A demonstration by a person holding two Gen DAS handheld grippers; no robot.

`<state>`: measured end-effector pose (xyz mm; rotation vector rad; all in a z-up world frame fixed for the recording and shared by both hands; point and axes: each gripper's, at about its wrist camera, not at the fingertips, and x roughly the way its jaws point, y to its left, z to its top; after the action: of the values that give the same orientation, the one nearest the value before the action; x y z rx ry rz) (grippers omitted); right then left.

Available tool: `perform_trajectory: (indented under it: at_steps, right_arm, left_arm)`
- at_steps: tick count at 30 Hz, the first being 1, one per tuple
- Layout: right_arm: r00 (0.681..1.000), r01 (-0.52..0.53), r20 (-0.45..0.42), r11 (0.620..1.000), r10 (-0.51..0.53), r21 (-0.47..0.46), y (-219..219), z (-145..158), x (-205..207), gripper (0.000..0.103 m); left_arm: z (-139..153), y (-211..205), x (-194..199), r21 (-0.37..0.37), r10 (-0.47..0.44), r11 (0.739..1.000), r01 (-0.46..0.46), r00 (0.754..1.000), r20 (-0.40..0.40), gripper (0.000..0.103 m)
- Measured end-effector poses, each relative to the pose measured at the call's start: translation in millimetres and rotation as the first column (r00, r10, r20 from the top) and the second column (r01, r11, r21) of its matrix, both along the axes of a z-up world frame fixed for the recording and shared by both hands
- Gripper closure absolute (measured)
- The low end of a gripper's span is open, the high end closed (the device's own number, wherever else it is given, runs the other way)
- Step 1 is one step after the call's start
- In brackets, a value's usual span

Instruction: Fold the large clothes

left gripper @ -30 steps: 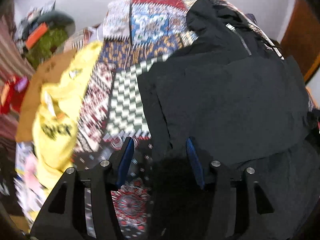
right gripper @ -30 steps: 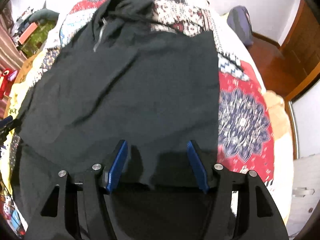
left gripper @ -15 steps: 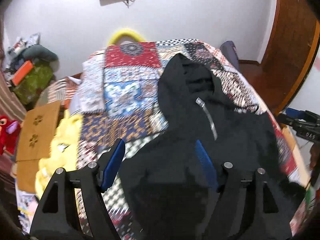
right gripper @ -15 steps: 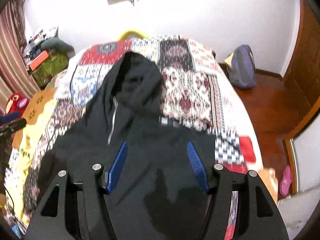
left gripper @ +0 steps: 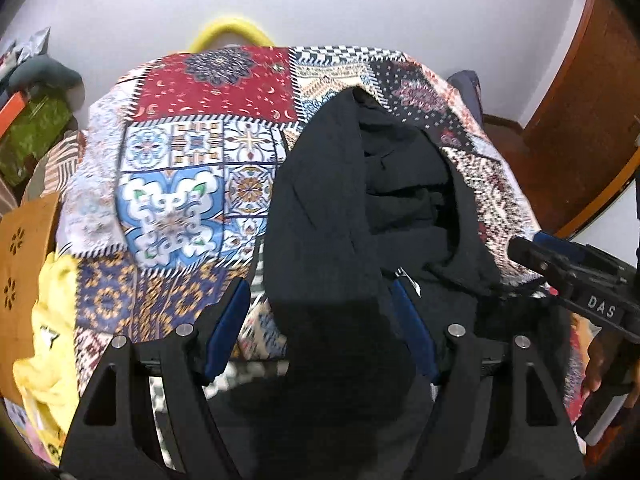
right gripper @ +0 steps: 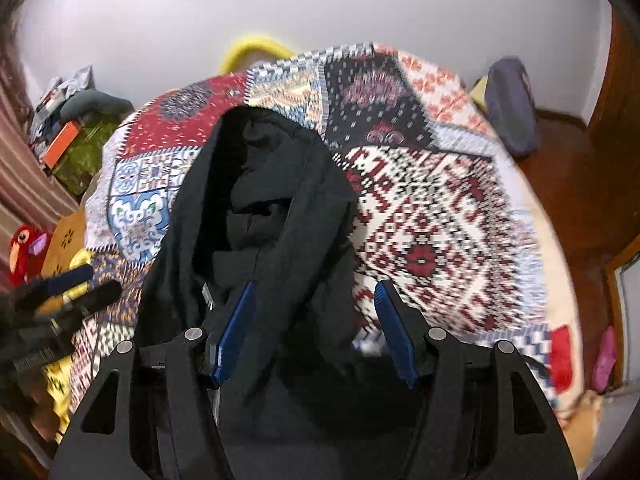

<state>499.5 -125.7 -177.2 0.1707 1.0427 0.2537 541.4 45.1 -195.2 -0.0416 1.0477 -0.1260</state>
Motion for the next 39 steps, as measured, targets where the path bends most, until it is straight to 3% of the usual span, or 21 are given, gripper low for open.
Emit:
perform_trajectory:
  at_steps: [5, 7, 10, 11, 13, 14, 16, 17, 23, 29, 34, 39]
  right_arm:
    - [0.996, 0.054, -0.069, 0.997, -0.051, 0.051, 7, -30, 34, 0.045]
    - [0.994, 0.074, -0.091, 0.995, -0.068, 0.062, 7, -40, 45, 0.045]
    - [0.986, 0.111, -0.137, 0.991, -0.101, 0.069, 3, -57, 55, 0.045]
    - [0.984, 0.113, -0.145, 0.99, -0.1, 0.084, 1, -62, 56, 0.048]
    - [0.986, 0.1, -0.142, 0.987, -0.082, 0.124, -2, -67, 54, 0.067]
    - [0.987, 0.099, -0.138, 0.987, -0.082, 0.124, -3, -67, 53, 0.07]
    - [0.993, 0.072, -0.097, 0.993, -0.063, 0.092, 1, -59, 46, 0.083]
    - [0.996, 0.056, -0.077, 0.996, -0.05, 0.07, 3, -54, 42, 0.084]
    - [0.995, -0.019, 0.1, 0.999, 0.024, -0.05, 17, 15, -16, 0.088]
    - [0.98, -0.088, 0.177, 0.995, 0.094, -0.042, 11, 71, -95, 0.089]
    - [0.973, -0.116, 0.196, 0.993, 0.118, -0.025, 5, 80, -160, 0.089]
    - [0.974, -0.129, 0.183, 0.992, 0.13, -0.016, 1, 67, -209, 0.089]
  left_arm:
    - [-28, -14, 29, -0.012, -0.002, 1.0, 0.002, 1.0, -0.013, 0.031]
    - [-41, -20, 40, 0.018, 0.004, 1.0, -0.003, 1.0, -0.02, 0.031]
    - [-61, -20, 50, 0.042, 0.036, 0.999, -0.034, 0.998, -0.05, 0.044]
    - [-64, -17, 51, 0.037, 0.049, 0.998, -0.047, 0.997, -0.052, 0.056]
    - [-70, -11, 51, 0.03, 0.071, 0.997, -0.069, 0.996, -0.058, 0.074]
    - [-71, -7, 49, 0.016, 0.066, 0.998, -0.065, 0.996, -0.061, 0.081]
    - [-65, -3, 42, -0.004, 0.044, 0.999, -0.044, 0.998, -0.05, 0.087]
    - [-61, -3, 38, 0.001, 0.034, 0.999, -0.034, 0.998, -0.044, 0.088]
    - [-2, -5, -2, 0.01, -0.02, 1.0, 0.02, 1.0, 0.021, 0.089]
    - [45, -9, -71, 0.044, -0.096, 0.995, 0.093, 0.993, 0.064, 0.089]
    - [58, -12, -132, 0.035, -0.139, 0.99, 0.137, 0.988, 0.064, 0.089]
    - [45, -16, -187, 0.034, -0.175, 0.984, 0.173, 0.984, 0.04, 0.089]
